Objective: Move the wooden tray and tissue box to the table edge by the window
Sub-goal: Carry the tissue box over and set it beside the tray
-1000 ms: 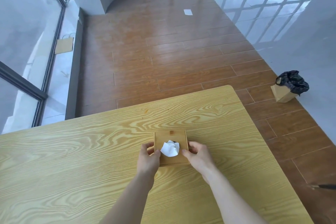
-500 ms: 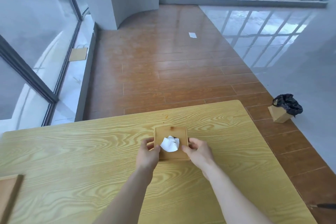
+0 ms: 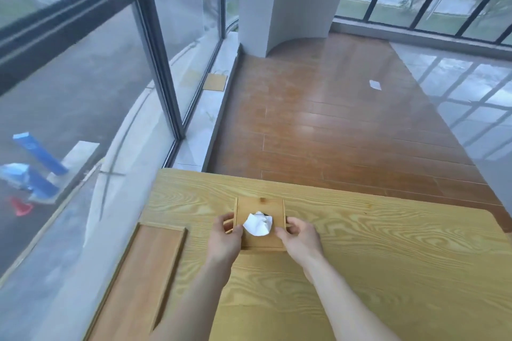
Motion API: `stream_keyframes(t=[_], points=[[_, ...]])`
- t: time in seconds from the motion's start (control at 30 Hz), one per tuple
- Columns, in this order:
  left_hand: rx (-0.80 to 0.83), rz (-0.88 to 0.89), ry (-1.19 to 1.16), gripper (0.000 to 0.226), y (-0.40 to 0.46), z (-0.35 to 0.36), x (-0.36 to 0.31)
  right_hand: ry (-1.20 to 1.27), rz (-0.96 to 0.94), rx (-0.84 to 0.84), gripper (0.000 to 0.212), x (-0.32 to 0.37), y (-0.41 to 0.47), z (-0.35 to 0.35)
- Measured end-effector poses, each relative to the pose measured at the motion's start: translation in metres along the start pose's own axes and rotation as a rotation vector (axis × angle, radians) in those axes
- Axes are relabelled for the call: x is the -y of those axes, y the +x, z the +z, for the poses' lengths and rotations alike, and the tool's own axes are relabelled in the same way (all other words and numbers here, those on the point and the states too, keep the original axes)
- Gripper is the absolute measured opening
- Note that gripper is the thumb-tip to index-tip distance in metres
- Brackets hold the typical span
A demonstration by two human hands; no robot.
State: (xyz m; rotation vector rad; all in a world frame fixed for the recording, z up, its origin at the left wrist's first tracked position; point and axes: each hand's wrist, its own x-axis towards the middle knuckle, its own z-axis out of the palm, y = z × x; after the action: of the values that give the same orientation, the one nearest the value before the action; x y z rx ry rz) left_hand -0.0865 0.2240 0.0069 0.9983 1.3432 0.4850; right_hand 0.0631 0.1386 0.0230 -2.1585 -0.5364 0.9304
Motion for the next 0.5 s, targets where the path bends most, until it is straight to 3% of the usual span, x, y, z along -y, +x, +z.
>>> stream_keyframes(t=[0.2,0.33,0.43,0.5], points=[[-0.087,-0.002,0.001,0.028,0.042,-0.093,-0.013,0.004,-0.007,0.074,0.037,0.051,-0.001,0.093],[-0.110,0.017,0.023,0.030,0.069,-0.134,-0.021,0.020,0.001,0.119,0.032,0.076,0.006,0.135],[-0.135,0.031,0.030,0.028,0.091,-0.156,-0.026,0.011,0.019,0.149,0.013,0.090,0.014,0.160],[-0.151,0.029,0.036,0.026,0.106,-0.167,-0.026,0.009,0.014,0.161,0.017,0.099,0.020,0.174]])
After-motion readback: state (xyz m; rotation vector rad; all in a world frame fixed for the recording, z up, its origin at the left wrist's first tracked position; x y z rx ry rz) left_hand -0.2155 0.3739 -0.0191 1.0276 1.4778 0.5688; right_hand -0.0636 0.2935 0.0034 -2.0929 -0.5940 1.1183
